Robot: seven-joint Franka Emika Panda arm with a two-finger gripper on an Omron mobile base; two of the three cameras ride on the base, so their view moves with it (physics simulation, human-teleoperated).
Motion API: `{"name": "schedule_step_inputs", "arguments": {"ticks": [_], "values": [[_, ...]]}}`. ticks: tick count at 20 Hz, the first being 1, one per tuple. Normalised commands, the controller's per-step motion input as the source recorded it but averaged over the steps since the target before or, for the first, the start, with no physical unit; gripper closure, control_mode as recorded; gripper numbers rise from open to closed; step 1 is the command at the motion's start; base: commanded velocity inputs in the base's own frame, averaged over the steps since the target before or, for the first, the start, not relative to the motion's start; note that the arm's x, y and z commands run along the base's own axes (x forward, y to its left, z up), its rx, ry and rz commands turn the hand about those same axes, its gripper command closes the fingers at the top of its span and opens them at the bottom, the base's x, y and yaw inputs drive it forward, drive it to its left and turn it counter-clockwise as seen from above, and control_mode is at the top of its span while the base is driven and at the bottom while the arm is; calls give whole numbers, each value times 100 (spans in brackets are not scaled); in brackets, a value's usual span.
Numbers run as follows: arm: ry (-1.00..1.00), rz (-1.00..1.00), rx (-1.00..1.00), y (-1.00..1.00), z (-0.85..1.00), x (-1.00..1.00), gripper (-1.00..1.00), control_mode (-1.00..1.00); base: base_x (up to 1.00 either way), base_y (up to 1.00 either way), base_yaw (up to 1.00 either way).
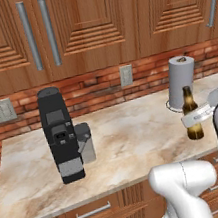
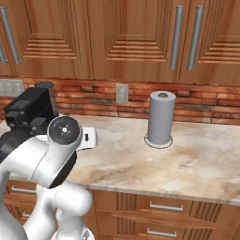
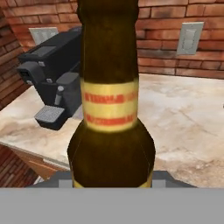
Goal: Place the drinks on the dining counter in a tight cluster.
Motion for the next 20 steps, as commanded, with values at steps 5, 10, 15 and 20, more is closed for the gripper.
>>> {"name": "schedule_step_inputs", "arguments": {"ticks": [5,10,15,20], "values": [[-4,-3,-2,4,57,-52,100,-100,0,0,0],[0,0,0,0,0,0,100,-100,0,0,0],[0,0,0,0,0,-3,100,100,-25,-2,-8],[0,0,0,0,0,0,100,100,-73,-17,-54]]}}
